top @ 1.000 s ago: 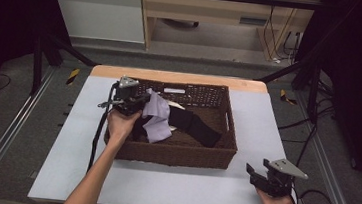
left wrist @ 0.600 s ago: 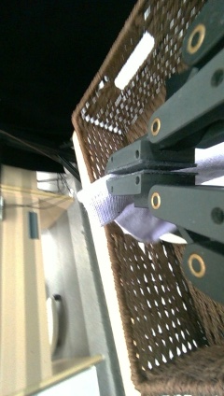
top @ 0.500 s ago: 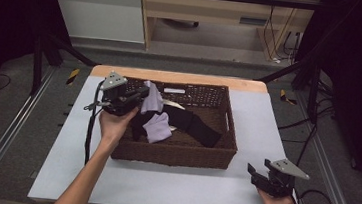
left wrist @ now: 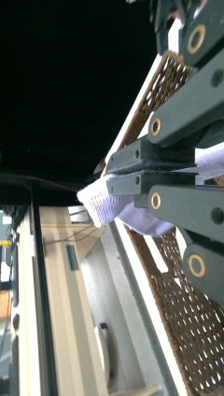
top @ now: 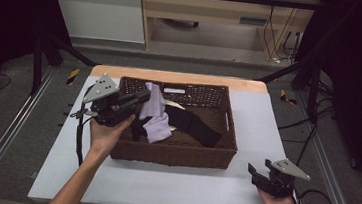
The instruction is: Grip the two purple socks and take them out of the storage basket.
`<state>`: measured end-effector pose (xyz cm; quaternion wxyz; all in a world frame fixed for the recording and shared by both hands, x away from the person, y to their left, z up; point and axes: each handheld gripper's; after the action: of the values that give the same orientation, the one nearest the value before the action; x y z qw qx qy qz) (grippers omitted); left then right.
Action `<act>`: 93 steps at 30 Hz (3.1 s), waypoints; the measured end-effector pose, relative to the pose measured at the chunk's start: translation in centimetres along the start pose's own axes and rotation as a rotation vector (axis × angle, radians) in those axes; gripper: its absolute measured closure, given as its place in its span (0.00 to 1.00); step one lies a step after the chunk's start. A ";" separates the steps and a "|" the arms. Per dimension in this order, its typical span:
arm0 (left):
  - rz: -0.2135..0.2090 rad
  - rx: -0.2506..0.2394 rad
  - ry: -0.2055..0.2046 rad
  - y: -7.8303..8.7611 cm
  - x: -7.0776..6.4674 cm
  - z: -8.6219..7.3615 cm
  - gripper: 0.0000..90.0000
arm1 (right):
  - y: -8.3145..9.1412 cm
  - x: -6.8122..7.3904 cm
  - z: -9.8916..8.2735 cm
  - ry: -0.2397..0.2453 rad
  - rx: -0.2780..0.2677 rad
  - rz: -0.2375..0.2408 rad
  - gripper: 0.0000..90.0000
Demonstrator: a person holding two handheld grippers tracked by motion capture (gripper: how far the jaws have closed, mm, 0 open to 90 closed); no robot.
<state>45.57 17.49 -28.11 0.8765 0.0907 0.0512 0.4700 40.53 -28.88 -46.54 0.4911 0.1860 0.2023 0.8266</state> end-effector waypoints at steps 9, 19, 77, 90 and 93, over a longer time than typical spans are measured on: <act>-0.082 -0.009 -0.043 2.9 -1.9 0.2 0.97 | 0.1 0.0 0.0 -0.009 0.003 0.003 0.38; -0.159 -0.009 -0.074 6.1 -3.8 -1.0 0.97 | 0.1 0.0 0.0 -0.009 0.000 0.002 0.38; -0.072 0.548 -0.078 2.2 -3.1 -16.9 0.79 | 0.0 0.2 -0.4 0.002 0.016 0.011 0.38; -0.037 0.443 -0.038 4.2 -2.5 -13.6 0.59 | 0.1 0.1 -0.4 -0.006 0.005 0.012 0.38; -0.021 0.409 -0.039 4.5 -2.3 -12.3 0.55 | 0.2 0.2 -0.3 -0.015 0.002 0.013 0.38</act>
<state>38.42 19.38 -39.21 0.8455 0.2753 0.1293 0.4390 40.18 -28.85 -46.69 0.4870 0.1939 0.1982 0.8282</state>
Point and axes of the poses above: each handheld gripper's, and its own axes: y roughly backward along the jaws, z roughly out of its top, x roughly to its left, and after that the axes turned 11 degrees about z, right-handed
